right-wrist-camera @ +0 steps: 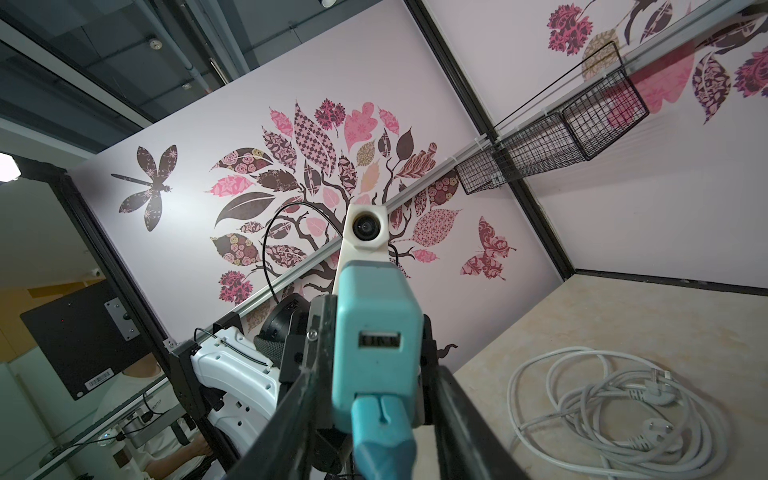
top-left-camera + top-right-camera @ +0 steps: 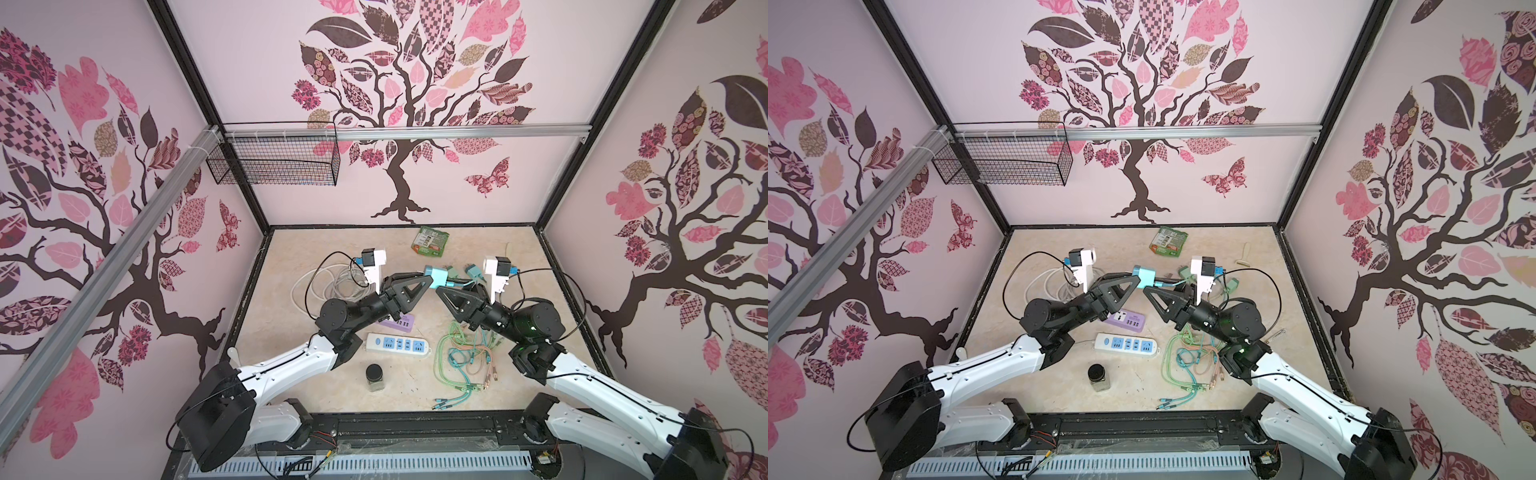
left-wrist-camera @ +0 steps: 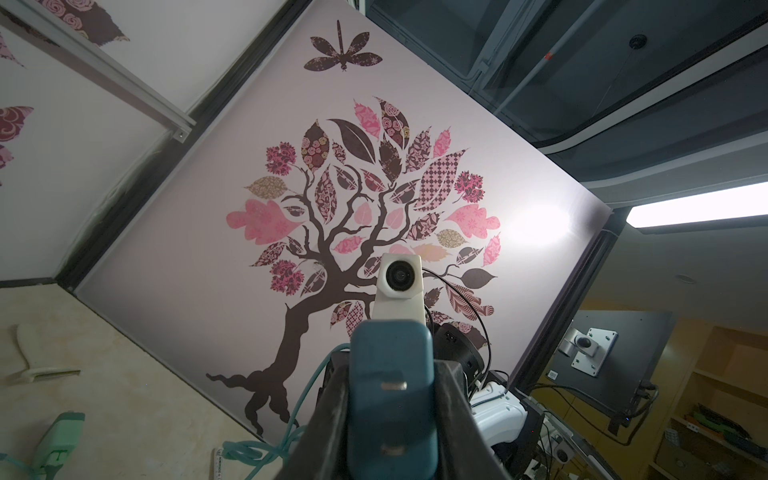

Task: Insert the plug

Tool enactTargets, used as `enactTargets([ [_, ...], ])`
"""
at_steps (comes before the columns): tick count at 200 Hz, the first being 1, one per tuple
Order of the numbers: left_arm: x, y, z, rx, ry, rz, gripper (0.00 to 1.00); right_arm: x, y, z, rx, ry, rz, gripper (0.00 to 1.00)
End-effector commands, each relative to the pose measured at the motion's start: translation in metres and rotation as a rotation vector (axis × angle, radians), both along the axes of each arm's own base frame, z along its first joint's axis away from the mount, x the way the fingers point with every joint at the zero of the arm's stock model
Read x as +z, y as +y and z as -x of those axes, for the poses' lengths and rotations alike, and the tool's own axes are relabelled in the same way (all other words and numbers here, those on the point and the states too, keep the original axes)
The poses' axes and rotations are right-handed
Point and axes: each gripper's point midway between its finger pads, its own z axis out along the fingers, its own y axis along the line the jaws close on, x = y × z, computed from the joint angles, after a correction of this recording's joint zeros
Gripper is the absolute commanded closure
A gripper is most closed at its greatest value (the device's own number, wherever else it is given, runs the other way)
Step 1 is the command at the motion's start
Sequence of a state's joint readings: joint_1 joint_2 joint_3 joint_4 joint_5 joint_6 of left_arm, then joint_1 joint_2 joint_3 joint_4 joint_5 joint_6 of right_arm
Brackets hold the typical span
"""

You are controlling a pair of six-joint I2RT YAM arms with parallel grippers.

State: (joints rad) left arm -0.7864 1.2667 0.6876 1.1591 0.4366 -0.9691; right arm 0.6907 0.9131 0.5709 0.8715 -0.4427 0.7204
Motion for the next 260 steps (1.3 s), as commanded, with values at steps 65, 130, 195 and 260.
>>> enactTargets([
  [65, -0.014, -0.006, 0.009, -0.025, -0.022, -0.034, 1.00, 0.037, -0.004, 0.003, -0.002, -0.067, -0.057, 0.57],
  [130, -0.021, -0.008, 0.008, -0.023, -0.013, -0.047, 1.00, 0.038, -0.004, 0.003, -0.005, -0.068, -0.052, 0.65],
  [195, -0.031, -0.010, 0.000, -0.010, 0.038, -0.062, 0.69, 0.034, -0.007, -0.001, -0.043, -0.050, -0.038, 0.72],
  [260, -0.043, -0.003, -0.001, 0.049, 0.059, -0.132, 0.45, 0.017, -0.012, -0.016, -0.141, 0.009, 0.045, 0.76],
])
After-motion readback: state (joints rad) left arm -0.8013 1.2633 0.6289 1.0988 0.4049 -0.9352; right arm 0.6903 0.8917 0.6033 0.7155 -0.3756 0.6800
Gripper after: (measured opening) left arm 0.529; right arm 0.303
